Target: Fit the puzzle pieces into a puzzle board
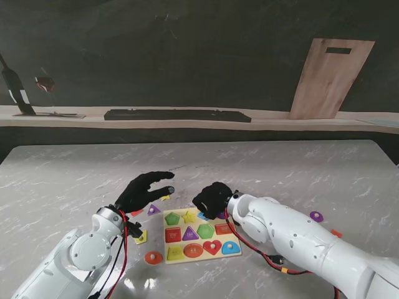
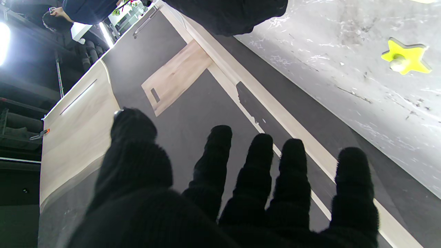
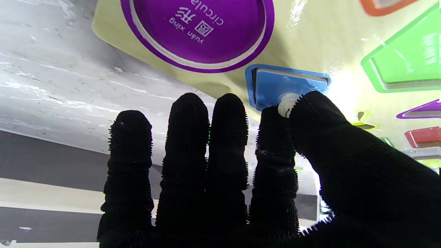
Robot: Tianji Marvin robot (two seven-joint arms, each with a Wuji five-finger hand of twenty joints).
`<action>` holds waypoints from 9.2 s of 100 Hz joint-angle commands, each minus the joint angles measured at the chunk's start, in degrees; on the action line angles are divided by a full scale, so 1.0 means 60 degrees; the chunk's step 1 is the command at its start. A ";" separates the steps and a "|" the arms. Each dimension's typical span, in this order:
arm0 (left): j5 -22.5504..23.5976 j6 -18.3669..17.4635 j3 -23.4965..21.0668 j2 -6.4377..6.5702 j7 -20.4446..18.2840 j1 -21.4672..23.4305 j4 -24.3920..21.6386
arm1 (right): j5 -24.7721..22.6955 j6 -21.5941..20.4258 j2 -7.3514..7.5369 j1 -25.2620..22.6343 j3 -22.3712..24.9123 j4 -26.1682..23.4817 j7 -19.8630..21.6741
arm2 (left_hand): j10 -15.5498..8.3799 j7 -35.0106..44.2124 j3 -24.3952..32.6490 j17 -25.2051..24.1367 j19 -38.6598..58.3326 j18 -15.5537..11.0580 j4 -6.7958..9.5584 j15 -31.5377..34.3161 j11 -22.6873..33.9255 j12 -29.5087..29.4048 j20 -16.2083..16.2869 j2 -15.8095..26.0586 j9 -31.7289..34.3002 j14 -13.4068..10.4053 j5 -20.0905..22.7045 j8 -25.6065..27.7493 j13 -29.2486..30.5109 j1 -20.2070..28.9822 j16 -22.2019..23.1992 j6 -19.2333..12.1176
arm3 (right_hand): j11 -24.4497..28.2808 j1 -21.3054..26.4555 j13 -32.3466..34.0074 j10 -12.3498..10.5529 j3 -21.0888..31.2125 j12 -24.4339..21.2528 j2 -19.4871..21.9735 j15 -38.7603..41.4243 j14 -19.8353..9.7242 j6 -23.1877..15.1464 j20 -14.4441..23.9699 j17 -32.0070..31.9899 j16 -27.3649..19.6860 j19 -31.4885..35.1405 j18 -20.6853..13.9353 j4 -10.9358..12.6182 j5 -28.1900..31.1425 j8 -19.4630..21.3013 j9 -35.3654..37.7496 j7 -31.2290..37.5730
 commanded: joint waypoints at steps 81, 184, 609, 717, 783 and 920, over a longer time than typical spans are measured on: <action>0.0011 -0.0023 -0.0047 -0.0010 0.0014 0.0062 -0.0075 | -0.0797 0.0160 0.0517 -0.0314 0.0069 -0.0798 0.0647 | -0.0037 -0.0030 -0.0084 -0.0096 0.0165 -0.1571 0.0311 0.0169 -0.0041 0.0052 -0.0005 0.0214 0.0045 0.0068 0.0194 0.0102 0.0211 -0.0108 0.0158 -0.0214 | 0.1056 -0.0034 -0.0761 -0.0044 0.0935 0.0546 -0.1100 0.0266 -0.0278 0.0090 0.0106 -0.0531 0.0076 0.0238 0.0034 0.1358 -0.2516 0.1392 -0.1713 -0.2839; -0.0056 0.0075 -0.0008 -0.0004 -0.0074 0.0005 -0.0045 | -0.3108 0.0572 0.1286 -0.2801 0.3952 -0.3240 0.0921 | -0.0028 -0.0023 -0.0089 -0.0101 0.0168 -0.1566 0.0310 0.0188 -0.0021 0.0070 -0.0016 0.0220 0.0096 0.0061 0.0196 0.0102 0.0228 -0.0105 0.0165 -0.0210 | 0.0482 -0.1655 -0.1970 0.0433 0.0061 0.1172 -0.0606 -0.0351 -0.0026 0.0830 0.0122 -0.1328 -0.0202 -0.0013 0.0096 0.2275 -0.3225 0.1457 -0.3563 -0.3263; -0.0029 0.0270 0.0039 0.0014 -0.0179 -0.0036 -0.0009 | -0.0736 0.1277 0.0887 -0.4991 0.5451 -0.4701 0.1661 | -0.0011 -0.0021 -0.0080 -0.0109 0.0175 -0.1576 0.0314 0.0204 -0.0014 0.0073 -0.0010 0.0263 0.0099 0.0082 0.0194 0.0097 0.0223 -0.0063 0.0177 -0.0194 | -0.0032 0.0822 0.0460 0.0451 0.0672 -0.0130 -0.0769 0.0043 0.0358 -0.0046 0.0331 0.0050 0.0065 0.0436 0.0377 0.0540 0.1229 -0.0770 0.1111 -0.0465; -0.0052 0.0125 -0.0015 0.0010 -0.0143 -0.0012 0.0048 | -0.0604 0.2295 0.0685 -0.3468 0.3042 -0.3540 0.1378 | -0.0029 -0.0021 -0.0087 -0.0109 0.0185 -0.1571 0.0313 0.0217 -0.0007 0.0077 -0.0018 0.0275 0.0120 0.0093 0.0217 0.0096 0.0236 -0.0074 0.0181 -0.0223 | 0.0225 0.0858 0.0513 0.0453 0.0603 -0.0143 -0.0741 0.0310 0.0389 0.0053 0.0298 0.0098 0.0064 0.0747 0.0486 0.0666 0.1149 -0.0647 0.1028 -0.0492; -0.0034 0.0105 -0.0012 0.0011 -0.0135 -0.0009 0.0061 | -0.0604 0.2622 0.0691 -0.3247 0.2525 -0.3340 0.1553 | -0.0029 -0.0028 -0.0088 -0.0112 0.0173 -0.1564 0.0314 0.0207 -0.0009 0.0077 -0.0024 0.0269 0.0118 0.0103 0.0210 0.0095 0.0234 -0.0070 0.0177 -0.0203 | 0.0335 0.0639 0.0542 0.0376 0.0518 -0.0107 -0.0664 0.0382 0.0355 -0.0028 0.0239 0.0137 0.0030 0.0856 0.0521 0.0698 0.0977 -0.0664 0.0973 -0.0442; -0.0014 0.0149 -0.0013 0.0012 -0.0134 -0.0008 0.0054 | -0.3089 0.2600 0.1166 -0.4693 0.4668 -0.4678 0.1430 | -0.0020 -0.0028 -0.0086 -0.0104 0.0178 -0.1578 0.0314 0.0213 -0.0003 0.0079 -0.0021 0.0276 0.0127 0.0101 0.0209 0.0094 0.0233 -0.0061 0.0179 -0.0186 | -0.0023 -0.1428 -0.0006 0.0440 -0.0368 0.0658 -0.0576 0.0000 0.0468 0.0435 0.0025 -0.0285 -0.0161 0.0742 0.0507 0.1200 0.0679 -0.0054 0.0173 -0.1463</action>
